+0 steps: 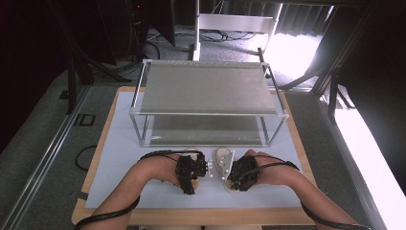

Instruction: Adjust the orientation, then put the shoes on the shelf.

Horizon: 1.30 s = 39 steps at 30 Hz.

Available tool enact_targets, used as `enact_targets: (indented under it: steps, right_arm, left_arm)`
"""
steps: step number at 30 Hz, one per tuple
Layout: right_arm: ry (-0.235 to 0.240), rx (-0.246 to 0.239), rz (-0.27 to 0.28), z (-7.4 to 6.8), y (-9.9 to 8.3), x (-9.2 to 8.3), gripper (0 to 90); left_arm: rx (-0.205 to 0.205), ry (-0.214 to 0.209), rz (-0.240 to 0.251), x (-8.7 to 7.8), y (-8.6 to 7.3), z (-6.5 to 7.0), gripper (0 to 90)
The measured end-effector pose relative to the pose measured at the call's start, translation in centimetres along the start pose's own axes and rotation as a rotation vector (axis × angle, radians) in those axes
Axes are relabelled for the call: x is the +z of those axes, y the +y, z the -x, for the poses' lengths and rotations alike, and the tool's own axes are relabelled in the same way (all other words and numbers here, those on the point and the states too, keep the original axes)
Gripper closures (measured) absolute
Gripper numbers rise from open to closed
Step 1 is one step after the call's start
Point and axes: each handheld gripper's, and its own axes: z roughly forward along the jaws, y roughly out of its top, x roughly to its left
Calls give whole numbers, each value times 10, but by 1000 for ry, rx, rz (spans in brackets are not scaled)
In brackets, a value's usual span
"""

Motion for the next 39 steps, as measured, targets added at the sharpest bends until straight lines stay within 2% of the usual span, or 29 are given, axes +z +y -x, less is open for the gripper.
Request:
enact_targets:
  steps: [1, 4, 6, 7, 11, 14, 16, 17, 20, 24, 29, 35, 37, 39]
  right_arm:
    - [6, -19, -3, -1, 0, 4, 656]
    - [10, -29, -2, -1, 1, 6, 668]
    - [21, -23, 1, 0, 0, 6, 679]
    - [31, -9, -2, 0, 0, 6, 687]
    - [40, -10, -2, 2, 1, 7, 699]
    - [48, -11, -6, 2, 1, 6, 712]
    - [59, 0, -7, 2, 2, 6, 723]
    - [57, -2, -6, 2, 3, 6, 729]
    - [50, -5, -16, 1, 4, 5, 737]
    - [47, 7, 9, 3, 2, -2, 736]
    - [-5, 47, 46, 14, -1, -14, 737]
    - [-56, 96, 82, 33, -2, -23, 736]
    - [-66, 122, 103, 40, -4, -24, 736]
    - [-84, 135, 116, 46, -5, -25, 736]
  left_arm:
    - [-3, -2, -1, 1, 0, 0, 515]
    - [-5, 0, 7, 4, -1, -2, 548]
    - [0, 10, 4, 7, -1, -3, 560]
    - [-1, 1, 4, 8, -2, -3, 578]
    - [3, -9, 12, 9, -2, -5, 587]
    - [11, -32, 35, 8, -4, -3, 666]
    - [29, -15, 39, 6, -4, -2, 727]
    - [18, -17, 38, 6, -5, -2, 738]
    - [34, 4, 52, 3, -7, -1, 744]
    - [38, 20, 93, -5, -8, -1, 747]
    - [43, 78, 114, -15, -7, -6, 759]
    - [1, 139, 185, -29, -5, -23, 769]
    - [0, 177, 207, -31, -5, -28, 774]
    - [17, 192, 226, -32, -6, -34, 781]
